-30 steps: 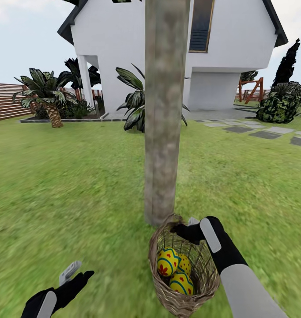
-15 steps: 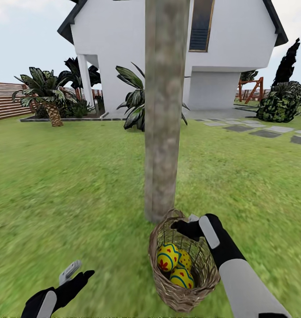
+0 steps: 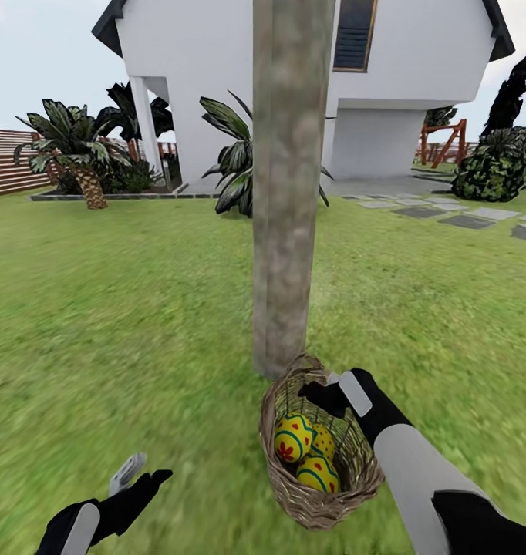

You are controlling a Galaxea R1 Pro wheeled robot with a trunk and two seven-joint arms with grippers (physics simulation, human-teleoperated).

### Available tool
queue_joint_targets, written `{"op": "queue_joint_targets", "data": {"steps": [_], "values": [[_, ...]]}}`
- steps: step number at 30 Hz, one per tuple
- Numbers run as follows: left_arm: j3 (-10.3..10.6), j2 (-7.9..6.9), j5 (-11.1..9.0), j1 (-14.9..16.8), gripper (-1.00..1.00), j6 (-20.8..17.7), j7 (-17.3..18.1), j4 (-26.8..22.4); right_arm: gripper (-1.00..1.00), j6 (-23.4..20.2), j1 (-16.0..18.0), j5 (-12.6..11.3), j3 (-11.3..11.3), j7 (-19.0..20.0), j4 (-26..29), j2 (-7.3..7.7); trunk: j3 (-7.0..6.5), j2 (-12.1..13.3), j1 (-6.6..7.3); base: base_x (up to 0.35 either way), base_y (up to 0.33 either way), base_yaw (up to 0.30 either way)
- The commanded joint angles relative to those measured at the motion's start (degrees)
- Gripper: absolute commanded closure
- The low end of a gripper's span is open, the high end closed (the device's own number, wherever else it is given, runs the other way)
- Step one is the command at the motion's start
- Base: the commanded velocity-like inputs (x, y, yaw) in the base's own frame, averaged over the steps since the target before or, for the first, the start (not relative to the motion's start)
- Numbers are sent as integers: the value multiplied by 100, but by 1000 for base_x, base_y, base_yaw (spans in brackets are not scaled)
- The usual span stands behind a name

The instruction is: Take the three Easter eggs out of the wicker basket on the lawn in the garden, then place them on the lawn next to a single tree (choose any tree) so that all three eggs are next to the same tree and none are left in the basket.

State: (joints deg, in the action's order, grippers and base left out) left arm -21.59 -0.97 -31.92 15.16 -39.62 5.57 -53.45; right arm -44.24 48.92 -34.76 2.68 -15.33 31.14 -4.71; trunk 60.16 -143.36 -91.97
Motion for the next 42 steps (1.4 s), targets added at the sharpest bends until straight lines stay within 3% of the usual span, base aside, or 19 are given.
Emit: {"op": "queue_joint_targets", "data": {"steps": [1, 13, 17, 24, 33, 42], "values": [[-16, 2, 3, 4, -100, -42, 26, -4, -100, -4, 24, -54, 26, -55, -16, -7, 28, -4, -1, 0, 0, 0], [8, 23, -16, 4, -100, -72, 24, -220, -100, 264, 552, -42, 8, -68, -878, -59, 294, -20, -32, 0, 0, 0], [3, 32, -18, 4, -100, -78, 30, -248, -100, 279, 598, -40, -30, -67, -942, -69, 383, -25, -42, 0, 0, 0], [-19, 35, -23, 4, -100, -85, 32, -261, -100, 355, 669, -39, -320, -75, -1090, -149, 538, -35, -60, 0, 0, 0], [-20, 37, -22, 4, -100, -89, 32, -263, -100, 483, 766, -39, -369, -75, -1242, -194, 737, -47, -84, 0, 0, 0], [1, 17, -10, -23, -100, -41, 37, -251, -100, 549, 815, -39, -378, -76, -1258, -197, 737, -47, -84, 24, 0, 0]]}}
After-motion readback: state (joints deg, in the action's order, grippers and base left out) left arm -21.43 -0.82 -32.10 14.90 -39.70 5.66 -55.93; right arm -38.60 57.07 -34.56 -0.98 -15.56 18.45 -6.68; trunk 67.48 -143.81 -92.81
